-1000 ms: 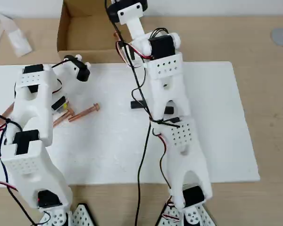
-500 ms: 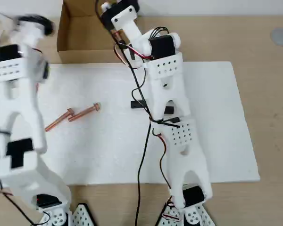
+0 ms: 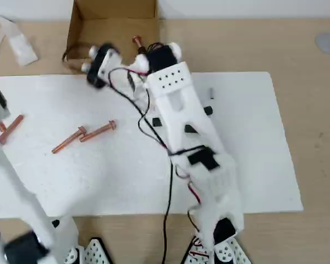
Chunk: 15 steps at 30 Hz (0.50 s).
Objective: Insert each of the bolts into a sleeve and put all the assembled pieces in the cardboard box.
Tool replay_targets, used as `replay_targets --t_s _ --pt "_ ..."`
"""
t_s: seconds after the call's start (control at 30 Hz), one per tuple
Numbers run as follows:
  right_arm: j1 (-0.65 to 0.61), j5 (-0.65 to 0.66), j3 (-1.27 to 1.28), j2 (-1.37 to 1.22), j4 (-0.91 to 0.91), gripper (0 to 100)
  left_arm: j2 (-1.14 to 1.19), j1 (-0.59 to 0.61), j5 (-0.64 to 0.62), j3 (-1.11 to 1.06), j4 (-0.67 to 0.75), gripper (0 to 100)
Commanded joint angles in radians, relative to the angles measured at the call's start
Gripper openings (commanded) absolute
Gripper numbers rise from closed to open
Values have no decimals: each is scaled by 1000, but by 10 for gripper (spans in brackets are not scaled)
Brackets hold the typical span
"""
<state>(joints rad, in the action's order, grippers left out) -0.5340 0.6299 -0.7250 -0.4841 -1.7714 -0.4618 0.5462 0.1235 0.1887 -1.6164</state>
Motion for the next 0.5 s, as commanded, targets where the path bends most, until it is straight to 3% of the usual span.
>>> replay_targets --t_s 0.0,0.17,0.47 --pt "15 121 300 266 -3 246 -217 18 -28 -253 77 12" --pt "76 269 499 309 0 246 -576 66 -120 -575 230 11" --pt "61 276 441 128 103 246 -1194 101 -189 -964 439 9"
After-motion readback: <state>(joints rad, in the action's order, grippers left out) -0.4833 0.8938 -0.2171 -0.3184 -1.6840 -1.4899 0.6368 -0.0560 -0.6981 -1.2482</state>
